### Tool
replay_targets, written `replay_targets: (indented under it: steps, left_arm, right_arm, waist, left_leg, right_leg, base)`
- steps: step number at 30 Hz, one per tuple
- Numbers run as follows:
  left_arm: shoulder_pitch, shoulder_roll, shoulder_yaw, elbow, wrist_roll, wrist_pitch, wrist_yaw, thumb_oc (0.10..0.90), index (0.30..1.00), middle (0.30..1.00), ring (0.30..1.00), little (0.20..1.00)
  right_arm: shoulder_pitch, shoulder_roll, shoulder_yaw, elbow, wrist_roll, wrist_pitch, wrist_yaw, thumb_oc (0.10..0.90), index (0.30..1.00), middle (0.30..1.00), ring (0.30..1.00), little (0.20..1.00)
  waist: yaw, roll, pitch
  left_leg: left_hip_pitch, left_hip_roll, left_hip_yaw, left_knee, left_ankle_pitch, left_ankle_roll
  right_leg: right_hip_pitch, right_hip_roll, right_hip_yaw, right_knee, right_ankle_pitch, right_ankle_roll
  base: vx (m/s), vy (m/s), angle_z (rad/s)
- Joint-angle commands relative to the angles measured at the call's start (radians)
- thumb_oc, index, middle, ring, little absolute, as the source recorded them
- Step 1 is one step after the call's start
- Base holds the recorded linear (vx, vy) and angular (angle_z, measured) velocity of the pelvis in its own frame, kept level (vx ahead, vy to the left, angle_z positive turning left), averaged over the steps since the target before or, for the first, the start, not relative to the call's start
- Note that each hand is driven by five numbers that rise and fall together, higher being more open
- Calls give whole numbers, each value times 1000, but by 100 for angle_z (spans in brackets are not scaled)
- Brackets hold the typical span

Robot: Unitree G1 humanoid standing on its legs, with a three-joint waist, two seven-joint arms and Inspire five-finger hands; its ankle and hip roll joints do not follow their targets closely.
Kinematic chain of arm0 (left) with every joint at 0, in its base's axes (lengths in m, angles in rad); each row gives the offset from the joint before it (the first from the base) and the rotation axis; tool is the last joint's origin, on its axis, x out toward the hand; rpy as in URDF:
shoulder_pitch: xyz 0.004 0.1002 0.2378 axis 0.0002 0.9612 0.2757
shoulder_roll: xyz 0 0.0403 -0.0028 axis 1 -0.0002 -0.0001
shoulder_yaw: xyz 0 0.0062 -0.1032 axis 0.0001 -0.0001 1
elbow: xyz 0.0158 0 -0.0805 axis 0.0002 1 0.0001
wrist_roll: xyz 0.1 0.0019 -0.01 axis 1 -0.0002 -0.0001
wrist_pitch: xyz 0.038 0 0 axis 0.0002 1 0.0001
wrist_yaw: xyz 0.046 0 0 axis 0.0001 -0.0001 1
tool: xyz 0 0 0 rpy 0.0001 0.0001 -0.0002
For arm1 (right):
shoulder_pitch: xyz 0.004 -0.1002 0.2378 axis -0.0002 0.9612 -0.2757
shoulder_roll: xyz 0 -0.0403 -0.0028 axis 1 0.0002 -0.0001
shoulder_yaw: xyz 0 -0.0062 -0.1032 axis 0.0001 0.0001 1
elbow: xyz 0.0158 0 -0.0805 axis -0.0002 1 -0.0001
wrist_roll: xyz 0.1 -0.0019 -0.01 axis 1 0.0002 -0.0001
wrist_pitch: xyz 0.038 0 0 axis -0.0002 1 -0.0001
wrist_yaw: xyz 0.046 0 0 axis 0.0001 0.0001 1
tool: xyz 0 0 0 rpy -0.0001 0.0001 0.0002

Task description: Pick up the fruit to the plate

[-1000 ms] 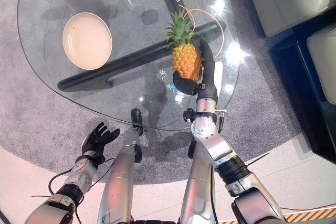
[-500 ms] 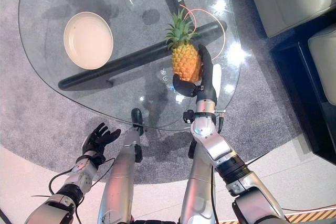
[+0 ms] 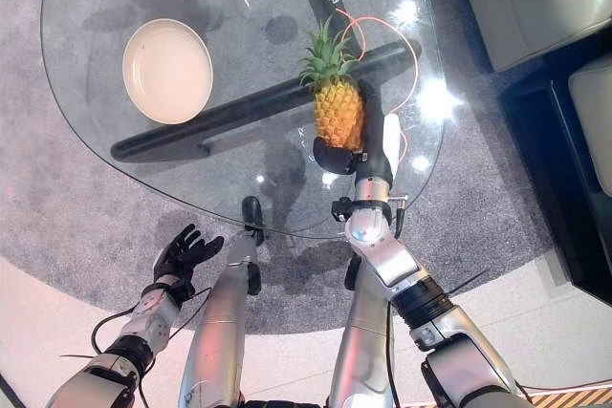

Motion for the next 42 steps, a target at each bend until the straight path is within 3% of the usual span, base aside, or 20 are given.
replay_targets:
  steps: [1, 12, 14, 15, 16, 24, 34, 42]
  left_arm:
    - [43, 23, -9, 16, 19, -14, 20, 800, 900, 900, 900, 900]
    - [38, 27, -11, 8, 33, -6, 26, 800, 900, 900, 900, 900]
    - [35, 27, -14, 7, 35, -4, 30, 800, 900, 900, 900, 900]
    - [37, 27, -15, 4, 37, -3, 29, 800, 900, 900, 900, 900]
    - [38, 27, -14, -1, 40, 0, 29, 800, 900, 900, 900, 900]
    - [34, 30, -12, 5, 37, -5, 27, 800, 900, 900, 900, 900]
    - [35, 32, 7, -11, -15, -27, 47, 800, 900, 900, 900, 900]
    - [-4, 47, 134, -44, -252, -118, 101, 800, 900, 900, 900, 900]
  right_arm:
    - [-57, 10, 7, -45, -9, -11, 1, 800, 900, 900, 900, 900]
    - [-104, -15, 33, -5, -90, 119, 22, 800, 900, 900, 900, 900]
    - [-111, -15, 38, 7, -116, 142, 21, 622, 747, 747, 747, 722]
    - [-113, -18, 40, 12, -123, 149, 25, 410, 566, 566, 566, 510]
    - [-116, -20, 43, 15, -135, 160, 28, 100, 300, 300, 300, 200]
    - [-133, -33, 55, 33, -155, 175, 32, 100, 300, 300, 300, 200]
    - [-121, -35, 43, 31, -171, 150, 5, 100, 300, 300, 300, 200]
    - [-119, -70, 12, 42, -260, 91, -99, 100, 300, 300, 300, 200]
  waist:
    - [4, 16, -20]
    - [14, 14, -20]
    - [15, 14, -20]
    - [16, 15, -20]
    - [17, 15, -20]
    - [18, 17, -20]
    - [17, 19, -20]
    - [7, 31, -20]
  left_leg:
    - [-21, -50, -3, 88, -78, 29]
    - [-26, -49, -6, 95, -80, 30]
    - [-27, -49, -7, 94, -79, 30]
    - [-26, -50, -8, 92, -79, 31]
    - [-26, -50, -8, 92, -79, 31]
    - [-25, -50, -10, 95, -81, 32]
    - [-14, -50, -11, 90, -82, 31]
    - [7, -54, -13, 81, -85, 29]
  right_leg:
    - [20, 15, -87, -147, 113, -13]
    - [20, 12, -94, -144, 112, -12]
    - [19, 13, -94, -143, 113, -11]
    - [20, 14, -95, -144, 114, -10]
    - [18, 14, -94, -142, 113, -10]
    - [18, 13, -94, -138, 112, -8]
    - [26, 14, -91, -138, 108, -8]
    - [32, 16, -75, -124, 90, -8]
  base:
    - [0, 0, 0]
    - [1, -7, 2]
    - [0, 0, 0]
    - [0, 0, 0]
    - [0, 0, 0]
    - [0, 0, 0]
    - [0, 0, 0]
    - [1, 28, 1]
